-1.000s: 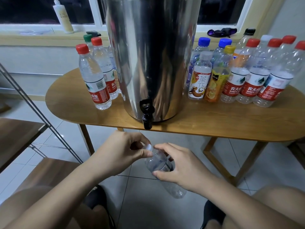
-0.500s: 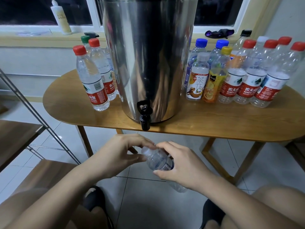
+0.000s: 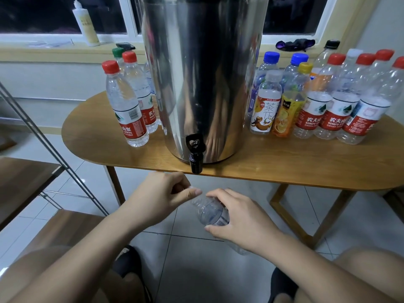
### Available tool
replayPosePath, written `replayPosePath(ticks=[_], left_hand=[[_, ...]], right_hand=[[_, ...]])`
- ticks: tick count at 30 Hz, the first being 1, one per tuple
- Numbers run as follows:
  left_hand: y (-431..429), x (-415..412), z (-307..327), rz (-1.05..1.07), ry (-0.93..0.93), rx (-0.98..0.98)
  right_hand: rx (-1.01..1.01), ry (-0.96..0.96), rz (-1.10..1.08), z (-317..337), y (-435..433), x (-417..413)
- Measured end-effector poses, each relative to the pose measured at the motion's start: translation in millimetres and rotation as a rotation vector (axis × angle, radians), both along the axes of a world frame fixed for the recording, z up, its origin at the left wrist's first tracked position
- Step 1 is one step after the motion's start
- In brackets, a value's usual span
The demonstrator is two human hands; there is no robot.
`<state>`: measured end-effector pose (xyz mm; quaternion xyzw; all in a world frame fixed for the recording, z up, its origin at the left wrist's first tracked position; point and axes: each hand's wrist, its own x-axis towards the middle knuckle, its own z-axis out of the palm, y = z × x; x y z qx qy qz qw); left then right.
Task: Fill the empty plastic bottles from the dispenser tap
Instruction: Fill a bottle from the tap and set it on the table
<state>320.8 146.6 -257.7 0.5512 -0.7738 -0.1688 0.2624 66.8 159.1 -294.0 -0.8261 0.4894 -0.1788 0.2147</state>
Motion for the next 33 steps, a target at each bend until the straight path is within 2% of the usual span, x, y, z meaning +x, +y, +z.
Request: replayPosePath(ticks=[8,14,20,27,33], left_hand=[[-25,31,15,0.173,-0.063,-0.192],[-48,47,13,0.283,-0.121,-0.179],[-57,51,3,0.306,-0.108,-0.121],[-41,47,14,0.306,-0.024,-0.150],[-12,22,37,0.208,0.236,-0.206]], right_hand=[[0.029,-0.088,-0.071,2,-6,2],[0.049,-0.129,-0.085,3,-7,7],[0.048,-0.153,-0.120,3,-9,11],[0.054,-0.179,-0.145,1,-11,12],[0.055,-0.204,-0.165,0,-13,13]])
